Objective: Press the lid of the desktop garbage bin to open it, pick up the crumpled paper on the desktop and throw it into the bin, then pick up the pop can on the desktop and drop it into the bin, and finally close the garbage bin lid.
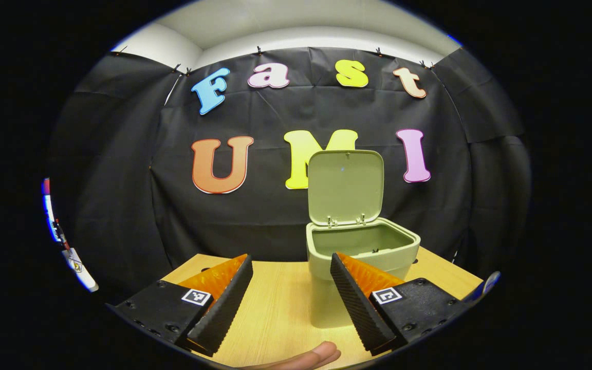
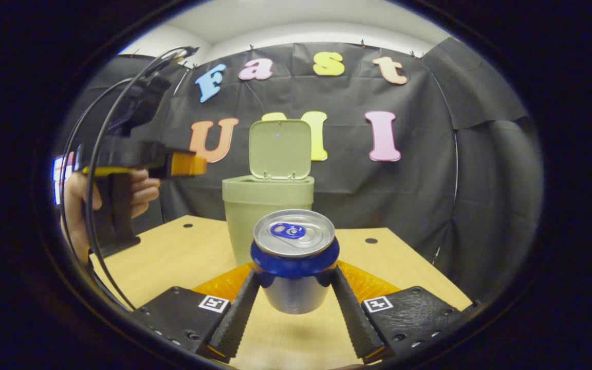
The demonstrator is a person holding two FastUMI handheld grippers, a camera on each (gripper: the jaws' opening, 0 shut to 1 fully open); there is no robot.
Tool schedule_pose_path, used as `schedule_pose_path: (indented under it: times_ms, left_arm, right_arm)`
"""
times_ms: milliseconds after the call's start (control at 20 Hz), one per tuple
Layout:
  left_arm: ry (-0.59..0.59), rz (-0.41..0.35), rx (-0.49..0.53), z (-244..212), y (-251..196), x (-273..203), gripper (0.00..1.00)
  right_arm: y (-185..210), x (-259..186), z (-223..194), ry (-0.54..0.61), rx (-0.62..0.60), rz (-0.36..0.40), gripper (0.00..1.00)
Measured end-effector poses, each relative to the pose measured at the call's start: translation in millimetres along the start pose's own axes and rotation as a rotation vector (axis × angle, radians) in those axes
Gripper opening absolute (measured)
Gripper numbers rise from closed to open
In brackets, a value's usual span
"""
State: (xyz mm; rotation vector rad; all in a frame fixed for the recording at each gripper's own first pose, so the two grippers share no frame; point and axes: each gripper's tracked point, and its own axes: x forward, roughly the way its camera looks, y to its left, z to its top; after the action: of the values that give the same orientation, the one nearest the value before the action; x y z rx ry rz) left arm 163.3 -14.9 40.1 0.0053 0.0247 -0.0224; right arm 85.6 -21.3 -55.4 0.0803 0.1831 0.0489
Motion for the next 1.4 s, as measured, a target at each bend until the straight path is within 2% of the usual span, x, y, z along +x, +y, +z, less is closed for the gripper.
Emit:
schedule_pose_path:
  times_ms: [100,250,350,450,650,800,1050,1250,1400]
  left_arm:
    - [-0.013,0.017,-0.003,-9,11,-14,0.98]
    - [0.049,0.016,-0.049,-41,15,-32,0.98]
    - [0.062,0.033,-0.035,-53,24,-40,1.0]
    - [0.051,0.066,-0.014,-59,34,-48,0.98]
    - [0.054,0.06,-0.069,-70,36,-61,0.98]
    - [0.049,0.067,-0.057,-75,40,-68,0.98]
    - [0.072,0.02,-0.06,-93,31,-78,0.98]
    - [0.055,0.009,-0.063,-90,34,-80,0.98]
    - [0.059,-0.003,-0.072,-93,33,-80,0.98]
  right_arm:
    - [0,3,31,-0.037,-0.004,-0.01,0.8]
    - [3,12,71,-0.075,-0.014,-0.011,0.8]
    - [4,21,93,-0.085,-0.017,-0.011,0.8]
    - [8,31,114,-0.091,-0.018,-0.002,0.8]
    - [20,66,160,-0.091,-0.019,0.023,0.8]
    - [40,100,187,-0.085,-0.026,0.056,0.8]
    - [88,170,202,-0.064,-0.044,0.135,0.79]
    - [105,220,192,-0.006,-0.108,0.126,0.81]
    - [111,241,175,0.041,-0.126,0.108,0.81]
